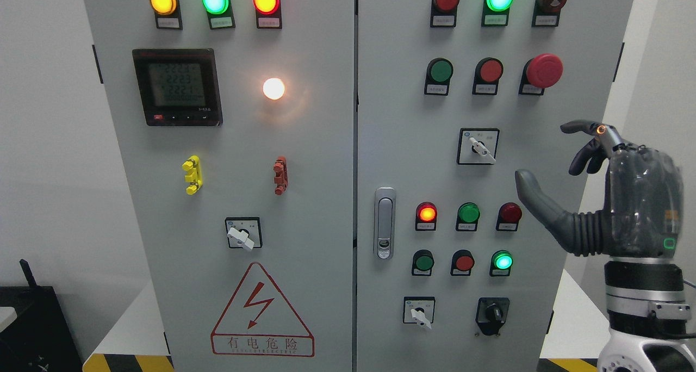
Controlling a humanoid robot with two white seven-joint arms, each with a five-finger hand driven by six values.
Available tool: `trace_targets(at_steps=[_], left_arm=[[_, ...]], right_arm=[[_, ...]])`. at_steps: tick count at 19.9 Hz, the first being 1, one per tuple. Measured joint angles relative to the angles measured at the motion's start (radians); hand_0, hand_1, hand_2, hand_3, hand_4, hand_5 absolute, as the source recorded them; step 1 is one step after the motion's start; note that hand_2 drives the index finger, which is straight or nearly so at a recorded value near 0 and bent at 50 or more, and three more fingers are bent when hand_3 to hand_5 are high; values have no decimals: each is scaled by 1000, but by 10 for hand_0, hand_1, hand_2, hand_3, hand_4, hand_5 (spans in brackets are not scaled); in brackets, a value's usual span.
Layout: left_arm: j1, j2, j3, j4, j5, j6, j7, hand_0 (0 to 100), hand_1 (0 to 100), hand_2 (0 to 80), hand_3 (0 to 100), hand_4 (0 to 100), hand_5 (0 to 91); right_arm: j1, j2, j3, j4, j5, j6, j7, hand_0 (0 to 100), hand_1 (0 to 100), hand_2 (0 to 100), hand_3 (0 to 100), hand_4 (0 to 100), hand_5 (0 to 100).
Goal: Rotate and turn off gray switch
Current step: 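Curl the right hand fingers and move it toward the white rotary switch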
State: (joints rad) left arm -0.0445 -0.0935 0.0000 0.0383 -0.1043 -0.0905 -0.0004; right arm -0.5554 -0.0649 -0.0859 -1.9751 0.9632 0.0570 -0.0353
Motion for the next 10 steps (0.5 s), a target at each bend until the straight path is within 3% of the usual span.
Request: trace_targets(at_steps=[10], left_arm=[[0, 0, 0, 0, 0, 0, 0, 120, 389, 0, 0, 0, 0]], right_arm=[[-5, 25, 34, 47, 1, 22, 1, 26, 352, 472, 854, 866, 1000]])
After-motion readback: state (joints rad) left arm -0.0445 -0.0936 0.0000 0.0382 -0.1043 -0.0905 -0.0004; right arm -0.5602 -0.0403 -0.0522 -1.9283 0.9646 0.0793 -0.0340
